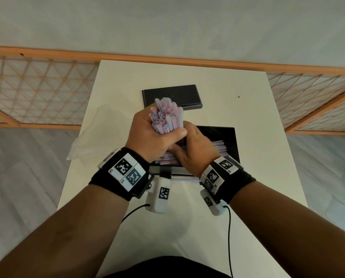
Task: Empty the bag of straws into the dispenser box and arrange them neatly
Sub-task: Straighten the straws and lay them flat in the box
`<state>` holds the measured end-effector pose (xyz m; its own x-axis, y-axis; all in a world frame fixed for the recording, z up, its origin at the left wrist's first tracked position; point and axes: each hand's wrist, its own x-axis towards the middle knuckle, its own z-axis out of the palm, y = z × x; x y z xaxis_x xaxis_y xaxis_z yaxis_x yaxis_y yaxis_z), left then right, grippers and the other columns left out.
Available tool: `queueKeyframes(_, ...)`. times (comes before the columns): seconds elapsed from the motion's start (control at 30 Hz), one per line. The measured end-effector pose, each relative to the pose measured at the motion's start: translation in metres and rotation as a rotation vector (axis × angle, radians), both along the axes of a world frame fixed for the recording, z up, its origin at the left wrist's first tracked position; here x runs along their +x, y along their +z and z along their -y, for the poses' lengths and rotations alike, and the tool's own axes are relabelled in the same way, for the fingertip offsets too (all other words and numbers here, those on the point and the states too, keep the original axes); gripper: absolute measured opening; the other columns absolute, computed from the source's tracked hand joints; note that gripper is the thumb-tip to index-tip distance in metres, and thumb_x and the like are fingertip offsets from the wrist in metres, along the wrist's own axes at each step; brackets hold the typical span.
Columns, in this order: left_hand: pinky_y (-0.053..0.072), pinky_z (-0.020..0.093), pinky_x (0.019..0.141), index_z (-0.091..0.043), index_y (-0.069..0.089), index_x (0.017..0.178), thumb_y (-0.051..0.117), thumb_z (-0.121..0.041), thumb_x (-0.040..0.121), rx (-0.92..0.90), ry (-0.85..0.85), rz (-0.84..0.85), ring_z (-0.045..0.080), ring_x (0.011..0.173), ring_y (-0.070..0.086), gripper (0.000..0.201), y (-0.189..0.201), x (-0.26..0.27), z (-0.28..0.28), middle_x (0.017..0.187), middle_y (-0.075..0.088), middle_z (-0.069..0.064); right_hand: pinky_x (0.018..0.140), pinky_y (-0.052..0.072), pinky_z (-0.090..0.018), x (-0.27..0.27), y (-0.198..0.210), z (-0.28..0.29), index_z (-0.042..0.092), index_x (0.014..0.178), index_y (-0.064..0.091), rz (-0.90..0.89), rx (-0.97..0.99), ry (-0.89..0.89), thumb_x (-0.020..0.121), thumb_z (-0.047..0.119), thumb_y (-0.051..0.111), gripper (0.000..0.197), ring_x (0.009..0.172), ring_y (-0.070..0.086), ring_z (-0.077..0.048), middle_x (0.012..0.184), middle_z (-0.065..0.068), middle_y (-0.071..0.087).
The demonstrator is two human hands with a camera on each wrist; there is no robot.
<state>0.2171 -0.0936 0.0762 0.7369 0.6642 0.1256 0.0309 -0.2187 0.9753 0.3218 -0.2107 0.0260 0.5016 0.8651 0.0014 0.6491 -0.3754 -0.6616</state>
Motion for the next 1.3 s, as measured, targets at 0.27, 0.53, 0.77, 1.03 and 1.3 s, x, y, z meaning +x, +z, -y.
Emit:
queueKeyframes(0.27,0.058,0.049,0.096,-0.006,0.059,0.125,0.093,-0.056,0.056,-0.405,0.249,-0.027,0.02,0.1,0.074,0.092,-0.036,-0.013,-0.004,0.113,0.074,0.01,0.112,0.024,-0.057,0.028,0.011,0.024,0.024,0.132,0.049,0.255,-0.671,0.092,0.058,0.095,0.008,0.11,0.122,0.049,-0.029,0.131,-0.002,0.055)
queueKeyframes(0.53,0.056,0.024,0.089,-0.025,0.056,0.118,0.08,-0.062,0.066,-0.165,0.23,-0.268,0.003,0.098,0.068,0.068,-0.052,-0.007,0.015,0.112,0.069,-0.007,0.099,0.043,-0.047,0.026,0.01,0.013,0.021,0.133,0.051,0.196,-0.71,0.164,0.082,0.082,0.027,0.083,0.115,0.051,-0.03,0.121,-0.008,0.052)
queueKeyframes(0.77,0.035,-0.006,0.071,-0.029,0.044,0.116,0.086,-0.038,0.079,0.014,0.215,-0.35,0.001,0.099,0.053,0.057,-0.059,-0.011,0.019,0.112,0.056,-0.008,0.102,0.036,-0.05,0.023,0.006,0.008,0.024,0.13,0.051,0.132,-0.687,0.149,0.082,0.082,0.027,0.079,0.121,0.051,-0.028,0.126,-0.003,0.057)
queueKeyframes(1.03,0.035,-0.002,0.067,-0.021,0.047,0.128,0.081,-0.044,0.082,0.017,0.177,-0.415,0.002,0.1,0.051,0.062,-0.067,-0.012,0.014,0.115,0.055,-0.01,0.051,0.05,-0.035,-0.017,0.043,0.04,0.018,0.077,0.058,0.444,-0.072,0.122,0.077,0.036,0.054,0.018,0.059,0.06,-0.028,0.069,0.0,0.061)
queueKeyframes(1.3,0.031,0.0,0.069,-0.019,0.048,0.131,0.078,-0.045,0.085,0.062,0.156,-0.44,0.001,0.102,0.048,0.061,-0.067,-0.013,0.015,0.114,0.052,-0.012,0.081,0.05,-0.04,-0.057,-0.021,0.06,0.003,0.128,0.048,0.453,-0.822,0.33,0.097,0.023,0.047,0.037,0.097,0.066,-0.037,0.103,-0.013,0.07)
